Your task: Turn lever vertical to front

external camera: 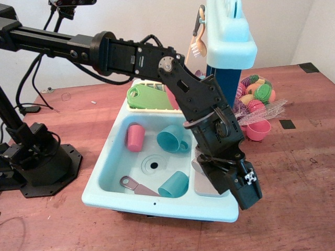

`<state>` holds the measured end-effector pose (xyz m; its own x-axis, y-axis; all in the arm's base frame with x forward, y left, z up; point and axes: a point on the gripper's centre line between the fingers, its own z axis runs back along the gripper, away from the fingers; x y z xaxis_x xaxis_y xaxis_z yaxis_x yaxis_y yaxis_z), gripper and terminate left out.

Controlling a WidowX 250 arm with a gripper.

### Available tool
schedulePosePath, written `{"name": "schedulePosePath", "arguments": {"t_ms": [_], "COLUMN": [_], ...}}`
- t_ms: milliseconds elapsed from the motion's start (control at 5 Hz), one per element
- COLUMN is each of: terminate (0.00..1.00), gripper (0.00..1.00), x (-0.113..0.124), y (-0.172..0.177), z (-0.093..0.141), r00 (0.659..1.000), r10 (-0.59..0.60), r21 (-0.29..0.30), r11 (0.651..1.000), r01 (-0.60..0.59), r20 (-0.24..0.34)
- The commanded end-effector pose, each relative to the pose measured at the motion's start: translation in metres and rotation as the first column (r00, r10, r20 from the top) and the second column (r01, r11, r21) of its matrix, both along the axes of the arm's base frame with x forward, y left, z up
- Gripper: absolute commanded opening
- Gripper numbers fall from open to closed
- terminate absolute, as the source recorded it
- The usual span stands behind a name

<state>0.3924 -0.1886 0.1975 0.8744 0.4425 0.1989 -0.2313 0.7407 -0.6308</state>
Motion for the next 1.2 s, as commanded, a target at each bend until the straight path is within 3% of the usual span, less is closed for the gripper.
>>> {"name": "schedulePosePath", "arguments": {"t_ms": [0, 600, 1000], "terminate": [0.00, 0.00, 0.00], "gripper": [1.00, 1.00, 1.00], "x": [0.000, 0.031, 0.028], "y": [0.000, 0.025, 0.037], "z": [0.000, 0.013, 0.010], "r00": [1.000, 0.991, 0.990], "r10": [0.000, 0.072, 0.083], "r21": [0.000, -0.014, -0.017], "r11": [1.000, 0.997, 0.997], "r01": [0.000, -0.071, -0.081], "r20": [0.000, 0.109, 0.114]}}
